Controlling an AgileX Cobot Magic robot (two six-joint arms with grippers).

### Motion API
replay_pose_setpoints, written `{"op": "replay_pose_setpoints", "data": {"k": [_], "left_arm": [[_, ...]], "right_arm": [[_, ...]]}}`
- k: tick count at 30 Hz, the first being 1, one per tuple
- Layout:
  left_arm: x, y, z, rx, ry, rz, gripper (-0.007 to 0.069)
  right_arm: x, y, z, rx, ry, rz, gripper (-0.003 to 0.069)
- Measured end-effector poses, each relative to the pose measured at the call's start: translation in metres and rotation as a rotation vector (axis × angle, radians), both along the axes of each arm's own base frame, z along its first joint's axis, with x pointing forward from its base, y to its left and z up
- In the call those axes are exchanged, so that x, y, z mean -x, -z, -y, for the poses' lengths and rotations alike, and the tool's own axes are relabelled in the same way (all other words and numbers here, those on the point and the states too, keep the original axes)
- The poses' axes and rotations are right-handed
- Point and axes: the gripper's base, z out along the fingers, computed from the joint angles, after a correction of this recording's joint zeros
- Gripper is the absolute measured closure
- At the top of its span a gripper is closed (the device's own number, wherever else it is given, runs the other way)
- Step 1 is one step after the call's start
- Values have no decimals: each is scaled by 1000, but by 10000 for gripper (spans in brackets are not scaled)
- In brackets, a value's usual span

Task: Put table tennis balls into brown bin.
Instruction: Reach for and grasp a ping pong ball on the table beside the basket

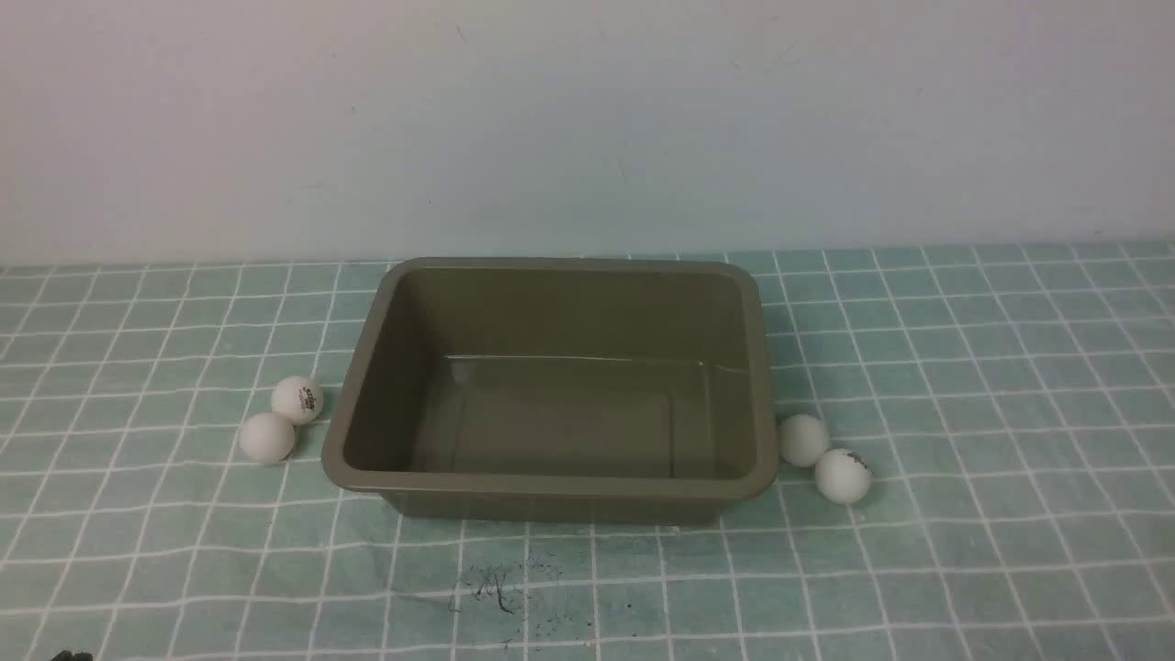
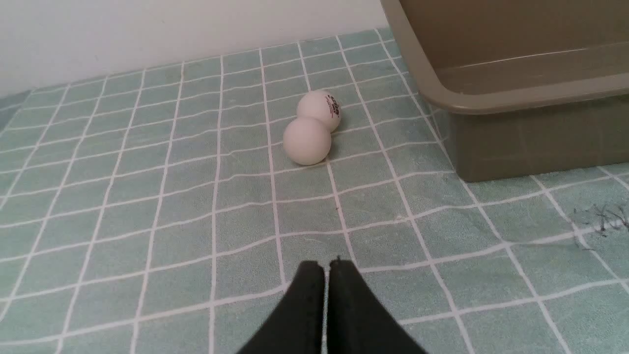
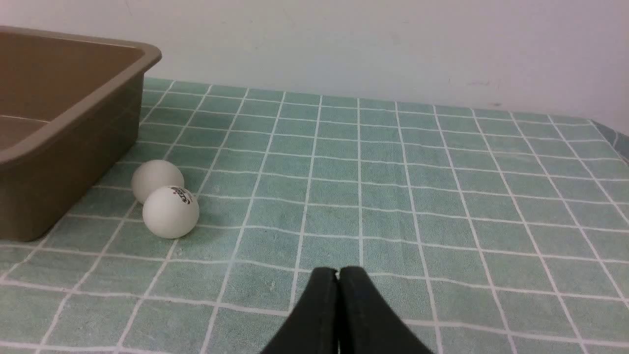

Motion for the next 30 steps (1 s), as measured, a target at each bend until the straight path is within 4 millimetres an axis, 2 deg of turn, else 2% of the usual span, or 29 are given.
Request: {"op": "replay_pose_setpoints", "data": {"k": [30], "left_arm": [[0,-1,0,13,-2,14,629]], "right_arm": [[0,0,0,0,0,0,673]]}}
